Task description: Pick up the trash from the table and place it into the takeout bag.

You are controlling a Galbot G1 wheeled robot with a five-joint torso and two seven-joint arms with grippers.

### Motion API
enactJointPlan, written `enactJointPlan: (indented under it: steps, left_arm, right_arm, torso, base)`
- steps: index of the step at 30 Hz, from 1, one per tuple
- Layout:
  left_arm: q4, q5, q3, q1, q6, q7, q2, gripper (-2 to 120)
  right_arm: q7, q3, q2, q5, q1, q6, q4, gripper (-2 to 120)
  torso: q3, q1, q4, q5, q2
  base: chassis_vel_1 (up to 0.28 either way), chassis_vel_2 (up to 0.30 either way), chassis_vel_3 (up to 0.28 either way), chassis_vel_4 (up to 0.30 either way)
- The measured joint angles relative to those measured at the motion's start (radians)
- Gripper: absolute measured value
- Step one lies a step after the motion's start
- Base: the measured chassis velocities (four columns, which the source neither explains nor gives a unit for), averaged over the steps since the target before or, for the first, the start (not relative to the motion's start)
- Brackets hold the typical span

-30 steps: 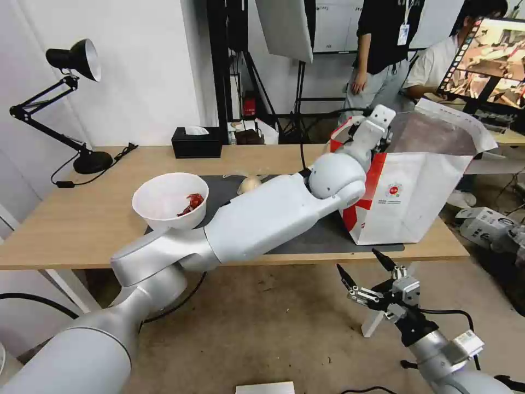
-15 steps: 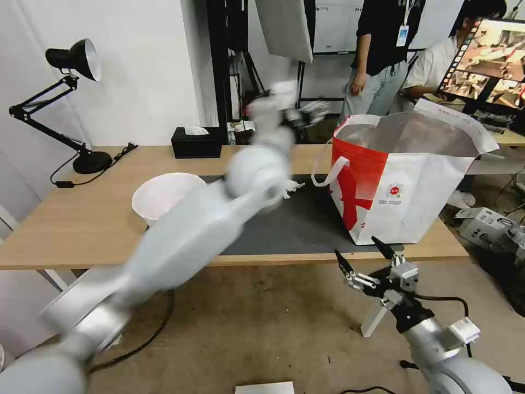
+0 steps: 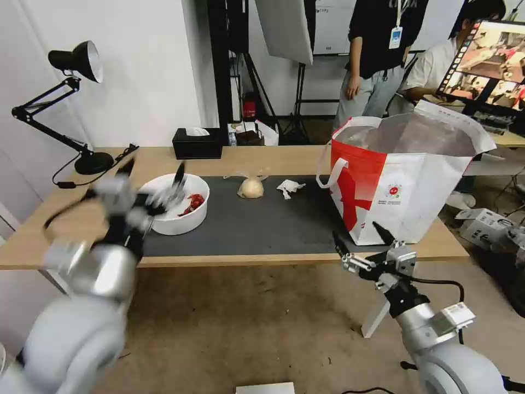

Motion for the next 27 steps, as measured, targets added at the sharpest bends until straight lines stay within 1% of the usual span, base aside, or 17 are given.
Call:
enactJointPlan:
  steps: [1, 2, 3, 4, 5, 6, 7, 8, 10, 11, 13, 16, 21, 27]
  left_arm:
    - [0.0, 0.042, -0.014, 0.059, -0.044, 0.064, -0.052, 100]
    - [0.0, 0.073, -0.022, 0.094, -0.087, 0.111, -0.09, 100]
    - [0.001, 0.096, -0.03, 0.122, -0.125, 0.143, -0.123, 100]
    - [0.003, 0.125, -0.046, 0.167, -0.182, 0.192, -0.178, 100]
    - [0.003, 0.125, -0.046, 0.167, -0.182, 0.192, -0.178, 100]
    - [0.006, 0.139, -0.058, 0.196, -0.226, 0.222, -0.212, 100]
    - [0.006, 0.139, -0.058, 0.196, -0.226, 0.222, -0.212, 100]
    - [0.02, 0.149, -0.074, 0.24, -0.296, 0.263, -0.26, 100]
    - [0.043, 0.148, -0.083, 0.286, -0.364, 0.296, -0.3, 100]
    - [0.043, 0.148, -0.083, 0.286, -0.364, 0.296, -0.3, 100]
    - [0.067, 0.145, -0.082, 0.323, -0.397, 0.314, -0.325, 100]
    - [0.087, 0.145, -0.063, 0.349, -0.409, 0.319, -0.338, 100]
    - [0.114, 0.142, -0.019, 0.36, -0.4, 0.31, -0.352, 100]
    - [0.136, 0.142, -0.023, 0.333, -0.388, 0.299, -0.363, 100]
  right_arm:
    - [0.002, 0.018, 0.021, -0.007, -0.027, 0.009, 0.009, 100]
    - [0.003, 0.033, 0.039, -0.016, -0.045, 0.019, 0.012, 100]
    - [0.003, 0.04, 0.048, -0.023, -0.053, 0.024, 0.013, 100]
    - [0.003, 0.045, 0.058, -0.037, -0.059, 0.034, 0.012, 100]
    - [0.003, 0.045, 0.058, -0.037, -0.059, 0.034, 0.012, 100]
    - [0.003, 0.047, 0.063, -0.045, -0.061, 0.038, 0.01, 100]
    - [0.003, 0.047, 0.063, -0.045, -0.061, 0.038, 0.01, 100]
    - [0.003, 0.047, 0.075, -0.053, -0.064, 0.044, 0.005, 100]
    - [0.004, 0.047, 0.088, -0.059, -0.067, 0.051, 0.0, 100]
    - [0.004, 0.047, 0.088, -0.059, -0.067, 0.051, 0.0, 100]
    - [0.005, 0.047, 0.101, -0.07, -0.067, 0.058, -0.009, 100]
    - [0.005, 0.046, 0.111, -0.079, -0.067, 0.063, -0.018, 100]
    - [0.005, 0.043, 0.126, -0.085, -0.057, 0.064, -0.038, 100]
    - [0.005, 0.037, 0.132, -0.091, -0.038, 0.064, -0.07, 100]
  torso:
    - [0.0, 0.0, -0.0003, 0.0001, 0.0]
    - [0.0, 0.0, -0.0013, 0.0003, 0.0]
    - [0.0, 0.0, -0.0023, 0.0005, 0.0]
    - [0.0, 0.0, -0.0012, 0.0003, 0.0]
    - [0.0, 0.0, -0.0012, 0.0003, 0.0]
    - [0.0, 0.0, -0.001, 0.0003, 0.0]
    - [0.0, 0.0, -0.001, 0.0003, 0.0]
    - [0.0, 0.0, -0.0007, 0.0005, 0.0]
    - [0.0, 0.0, -0.0009, 0.0003, 0.0]
    - [0.0, 0.0, -0.0009, 0.0003, 0.0]
    - [0.0, 0.0, -0.0008, 0.0004, 0.0]
    - [0.0, 0.0, -0.0009, 0.0003, 0.0]
    - [0.0, 0.0, -0.0009, 0.0003, 0.0]
    - [0.0, 0.0, -0.0009, 0.0003, 0.0]
  base:
    - [0.0, 0.0, 0.0, 0.0]
    - [0.0, 0.0, 0.0, 0.0]
    - [0.0, 0.0, 0.0, 0.0]
    - [0.0, 0.0, 0.0, 0.0]
    - [0.0, 0.0, 0.0, 0.0]
    - [0.0, 0.0, 0.0, 0.0]
    - [0.0, 0.0, 0.0, 0.0]
    - [0.0, 0.0, 0.0, 0.0]
    - [0.0, 0.0, 0.0, 0.0]
    - [0.0, 0.0, 0.0, 0.0]
    - [0.0, 0.0, 0.0, 0.0]
    - [0.0, 0.0, 0.0, 0.0]
    - [0.0, 0.0, 0.0, 0.0]
    - [0.0, 0.0, 0.0, 0.0]
